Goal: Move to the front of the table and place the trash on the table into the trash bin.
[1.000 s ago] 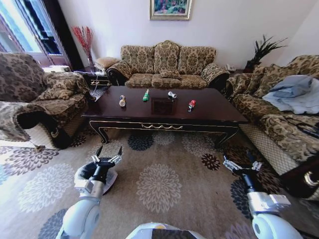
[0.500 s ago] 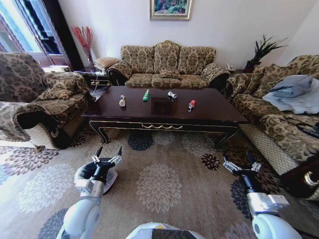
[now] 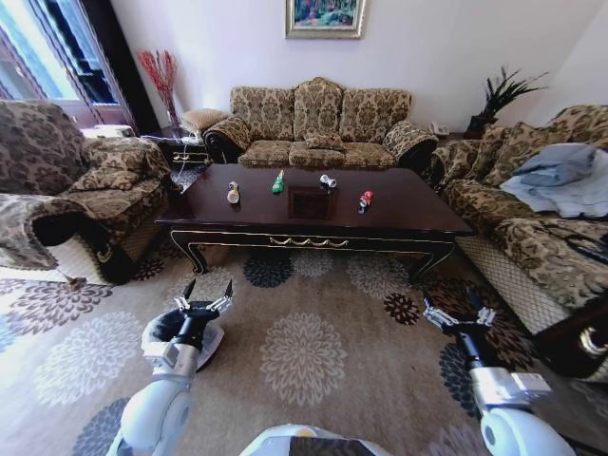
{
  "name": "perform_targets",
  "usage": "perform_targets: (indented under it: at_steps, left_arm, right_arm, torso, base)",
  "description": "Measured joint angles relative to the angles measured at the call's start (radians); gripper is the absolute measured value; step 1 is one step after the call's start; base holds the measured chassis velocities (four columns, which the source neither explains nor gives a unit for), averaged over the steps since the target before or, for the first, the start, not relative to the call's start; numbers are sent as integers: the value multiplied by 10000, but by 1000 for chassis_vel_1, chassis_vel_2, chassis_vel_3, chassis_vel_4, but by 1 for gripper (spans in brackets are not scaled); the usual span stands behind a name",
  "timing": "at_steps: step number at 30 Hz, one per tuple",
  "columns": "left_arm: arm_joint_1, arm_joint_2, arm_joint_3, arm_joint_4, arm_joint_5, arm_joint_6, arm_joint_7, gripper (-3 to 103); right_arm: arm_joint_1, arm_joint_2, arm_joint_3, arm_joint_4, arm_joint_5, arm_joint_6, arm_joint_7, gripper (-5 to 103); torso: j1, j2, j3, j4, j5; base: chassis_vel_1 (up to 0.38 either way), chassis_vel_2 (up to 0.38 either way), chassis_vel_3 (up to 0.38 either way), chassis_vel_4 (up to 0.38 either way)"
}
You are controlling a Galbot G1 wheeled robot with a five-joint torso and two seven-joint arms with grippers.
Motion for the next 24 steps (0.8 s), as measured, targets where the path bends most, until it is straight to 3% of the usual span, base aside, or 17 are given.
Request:
perform_targets:
  at_steps: [15,24]
  left_arm:
    - [55,-33,16,-80,0,-31,16,100]
    - [114,-83,20,-120,220,1,44,100]
  right_arm:
    - [-86,100,-29,83,-331,100,27,100]
    - [-133,149,-87,94,-415,138,39,100]
  torso:
    - [0,0,0,0,1]
    - [0,0,0,-1,-4]
  base:
    - [23,17,-18,-16]
    - [187,198,-210,-197]
